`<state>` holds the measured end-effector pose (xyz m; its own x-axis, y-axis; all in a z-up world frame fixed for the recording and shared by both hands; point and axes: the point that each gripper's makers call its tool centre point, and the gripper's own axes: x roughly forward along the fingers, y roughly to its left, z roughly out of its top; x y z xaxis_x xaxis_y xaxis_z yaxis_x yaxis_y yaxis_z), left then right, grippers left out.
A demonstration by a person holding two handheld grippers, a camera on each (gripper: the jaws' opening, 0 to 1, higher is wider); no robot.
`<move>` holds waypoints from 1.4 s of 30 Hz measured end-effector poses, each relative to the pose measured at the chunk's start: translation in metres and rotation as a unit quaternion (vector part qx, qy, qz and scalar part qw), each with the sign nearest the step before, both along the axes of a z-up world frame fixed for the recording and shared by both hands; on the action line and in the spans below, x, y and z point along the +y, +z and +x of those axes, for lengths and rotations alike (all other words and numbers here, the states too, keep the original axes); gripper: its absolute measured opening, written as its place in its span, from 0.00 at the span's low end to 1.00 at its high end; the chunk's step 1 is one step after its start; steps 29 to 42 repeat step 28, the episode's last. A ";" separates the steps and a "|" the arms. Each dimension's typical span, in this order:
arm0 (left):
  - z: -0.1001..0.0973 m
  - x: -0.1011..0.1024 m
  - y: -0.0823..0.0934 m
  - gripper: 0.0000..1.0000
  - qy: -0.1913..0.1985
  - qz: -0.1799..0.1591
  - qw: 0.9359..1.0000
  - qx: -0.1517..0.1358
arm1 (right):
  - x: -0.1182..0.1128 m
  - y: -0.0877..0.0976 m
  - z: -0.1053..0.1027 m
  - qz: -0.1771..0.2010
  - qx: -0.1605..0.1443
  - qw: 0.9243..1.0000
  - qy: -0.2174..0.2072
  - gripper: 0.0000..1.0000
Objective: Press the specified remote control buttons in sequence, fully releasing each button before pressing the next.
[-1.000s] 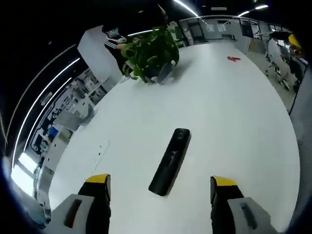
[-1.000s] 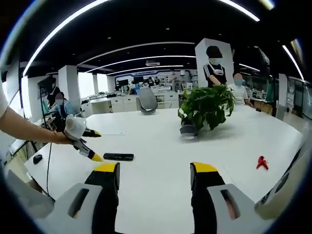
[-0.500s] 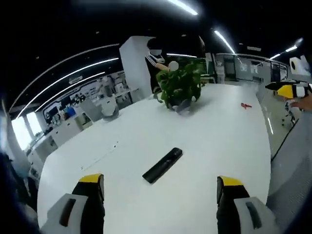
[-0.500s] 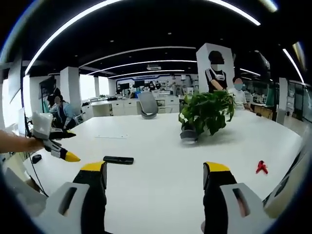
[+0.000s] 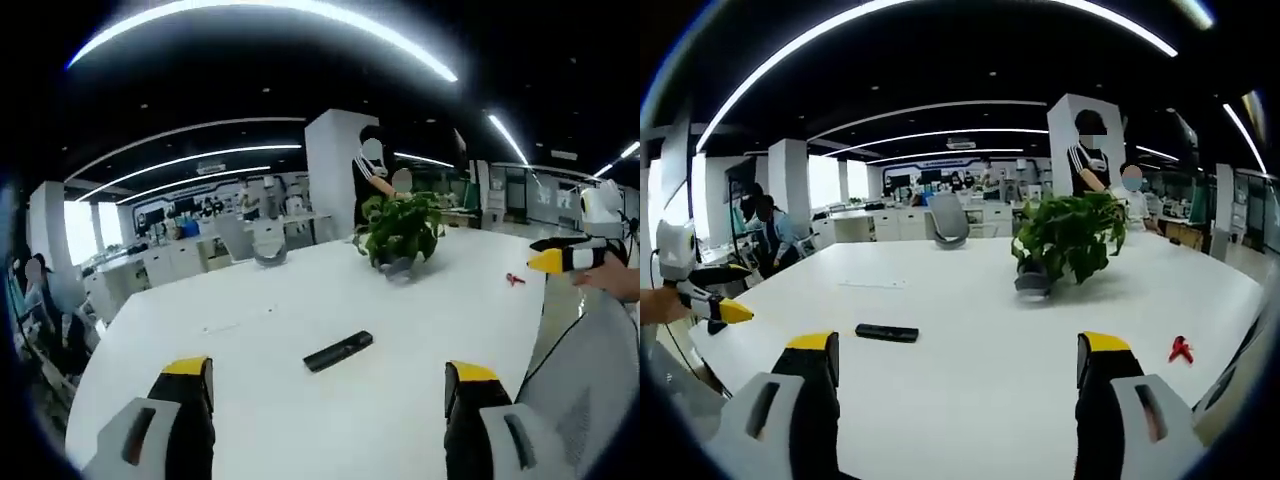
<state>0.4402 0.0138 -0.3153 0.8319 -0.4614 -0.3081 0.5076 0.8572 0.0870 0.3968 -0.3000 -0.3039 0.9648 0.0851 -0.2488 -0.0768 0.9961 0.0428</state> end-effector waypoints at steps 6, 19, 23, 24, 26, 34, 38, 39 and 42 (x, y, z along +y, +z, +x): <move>-0.023 0.008 0.008 1.00 0.033 -0.023 0.999 -0.008 | 0.006 -0.003 0.001 -0.007 0.006 1.000 0.012 1.00; -0.025 0.021 -0.003 1.00 0.066 -0.035 0.997 -0.016 | 0.005 -0.004 0.000 -0.015 0.011 1.000 0.011 1.00; -0.025 0.021 -0.003 1.00 0.067 -0.031 0.997 -0.017 | 0.005 -0.003 -0.001 -0.014 0.007 1.000 0.011 0.99; -0.025 0.021 -0.003 1.00 0.067 -0.031 0.997 -0.017 | 0.005 -0.004 -0.001 -0.013 0.010 1.000 0.011 0.98; -0.025 0.021 -0.001 1.00 0.067 -0.039 0.997 -0.022 | 0.005 -0.004 -0.001 -0.013 0.011 1.000 0.010 0.98; -0.026 0.021 0.002 1.00 0.066 -0.046 0.996 -0.028 | 0.005 -0.004 -0.001 -0.012 0.009 1.000 0.010 0.97; -0.026 0.021 0.002 1.00 0.066 -0.046 0.996 -0.028 | 0.005 -0.004 -0.001 -0.012 0.009 1.000 0.010 0.97; -0.026 0.021 0.002 1.00 0.066 -0.046 0.996 -0.028 | 0.005 -0.004 -0.001 -0.012 0.009 1.000 0.010 0.97; -0.026 0.021 0.002 1.00 0.066 -0.046 0.996 -0.028 | 0.005 -0.004 -0.001 -0.012 0.009 1.000 0.010 0.97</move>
